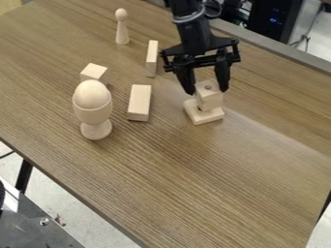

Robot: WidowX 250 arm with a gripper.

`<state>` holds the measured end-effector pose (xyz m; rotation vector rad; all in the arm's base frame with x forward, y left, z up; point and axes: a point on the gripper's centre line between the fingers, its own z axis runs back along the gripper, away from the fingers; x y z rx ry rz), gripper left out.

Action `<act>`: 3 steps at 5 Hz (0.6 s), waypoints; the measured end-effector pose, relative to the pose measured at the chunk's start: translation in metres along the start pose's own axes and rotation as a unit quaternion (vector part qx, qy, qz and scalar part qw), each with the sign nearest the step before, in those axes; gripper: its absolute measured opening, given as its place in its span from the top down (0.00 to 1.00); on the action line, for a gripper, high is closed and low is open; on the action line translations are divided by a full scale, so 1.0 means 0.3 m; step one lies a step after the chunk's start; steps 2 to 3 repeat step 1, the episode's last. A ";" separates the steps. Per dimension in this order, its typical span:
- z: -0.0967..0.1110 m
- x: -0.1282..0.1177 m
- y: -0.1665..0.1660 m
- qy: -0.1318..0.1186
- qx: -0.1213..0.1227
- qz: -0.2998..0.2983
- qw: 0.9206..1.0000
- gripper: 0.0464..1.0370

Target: Put the cube with hole on top of the block with hole

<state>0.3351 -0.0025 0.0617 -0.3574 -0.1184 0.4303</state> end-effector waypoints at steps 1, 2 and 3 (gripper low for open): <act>0.006 0.010 0.008 -0.002 0.012 -0.005 1.000 0.33; 0.006 0.010 0.008 -0.002 0.012 -0.005 1.000 0.33; 0.006 0.010 0.008 -0.002 0.012 -0.005 1.000 0.33</act>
